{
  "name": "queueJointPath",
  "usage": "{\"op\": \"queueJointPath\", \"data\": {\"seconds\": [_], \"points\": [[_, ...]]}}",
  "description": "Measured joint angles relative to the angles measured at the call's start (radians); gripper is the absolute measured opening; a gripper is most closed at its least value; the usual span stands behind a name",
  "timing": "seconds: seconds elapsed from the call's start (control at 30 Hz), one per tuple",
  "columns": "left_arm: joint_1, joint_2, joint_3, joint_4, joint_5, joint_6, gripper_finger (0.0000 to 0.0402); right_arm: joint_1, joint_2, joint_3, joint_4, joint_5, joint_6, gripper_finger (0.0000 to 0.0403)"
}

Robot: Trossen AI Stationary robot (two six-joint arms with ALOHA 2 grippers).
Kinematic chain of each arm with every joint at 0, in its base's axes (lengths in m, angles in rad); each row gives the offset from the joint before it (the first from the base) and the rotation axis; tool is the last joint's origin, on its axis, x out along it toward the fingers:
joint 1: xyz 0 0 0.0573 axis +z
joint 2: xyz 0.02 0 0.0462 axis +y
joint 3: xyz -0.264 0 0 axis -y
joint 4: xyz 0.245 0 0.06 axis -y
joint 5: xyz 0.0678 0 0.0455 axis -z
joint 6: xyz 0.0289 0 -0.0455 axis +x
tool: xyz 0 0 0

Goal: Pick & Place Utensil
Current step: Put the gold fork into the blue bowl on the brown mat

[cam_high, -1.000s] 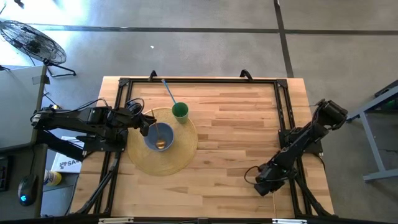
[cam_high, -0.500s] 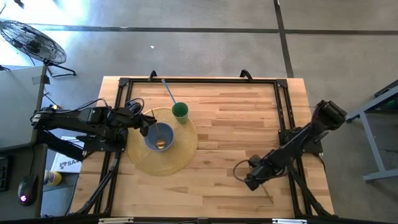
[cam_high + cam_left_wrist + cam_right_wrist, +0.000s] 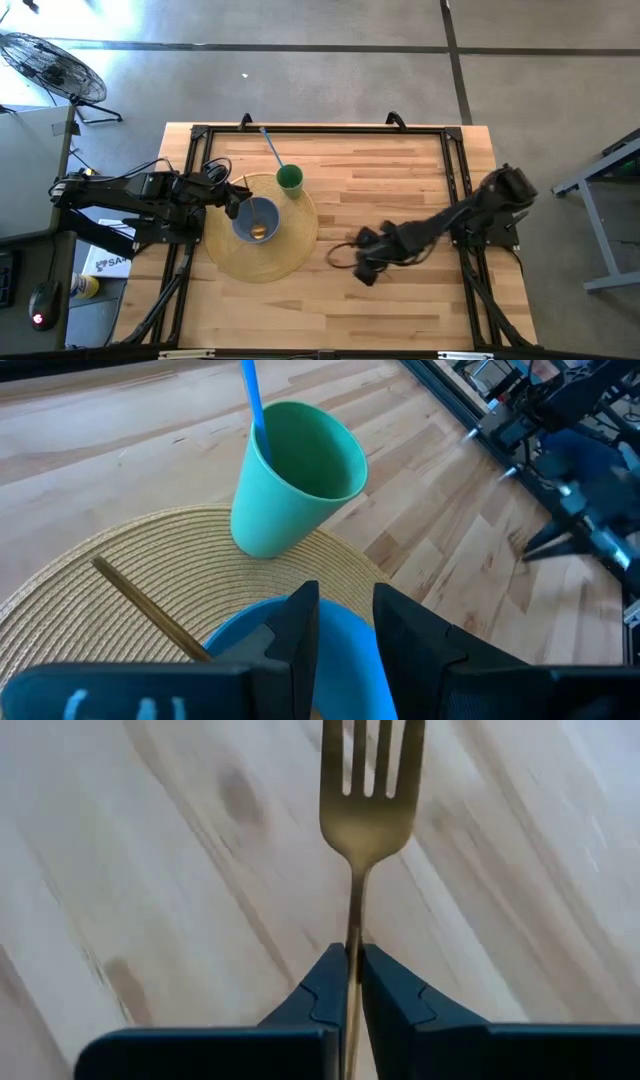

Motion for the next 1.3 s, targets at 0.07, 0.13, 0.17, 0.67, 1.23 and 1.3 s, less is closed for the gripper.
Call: {"op": "queueJointPath", "data": {"seconds": [0.07,0.13,0.17,0.67,1.23,1.3], "points": [[0.0,0.0,0.0,0.0,0.0,0.0,0.0096,-0.022,0.058,0.055,0.029,0.007,-0.099,0.0014],[0.0,0.0,0.0,0.0,-0.001,0.0,0.0096,-0.035,0.111,0.108,0.05,0.034,-0.187,0.0014],[0.0,0.0,0.0,0.0,-0.001,0.0,0.0096,-0.04,0.137,0.13,0.063,0.052,-0.225,0.0014],[0.0,0.0,0.0,0.0,0.0,0.004,0.0096,-0.052,0.283,0.183,0.17,0.15,-0.328,0.0018],[0.0,0.006,0.0,0.0,0.009,0.004,0.0096,-0.053,0.3,0.069,0.407,0.157,-0.373,0.0033],[0.0,0.007,0.0,0.0,0.009,0.003,0.0096,-0.053,0.302,0.067,0.407,0.167,-0.384,0.0039]]}}
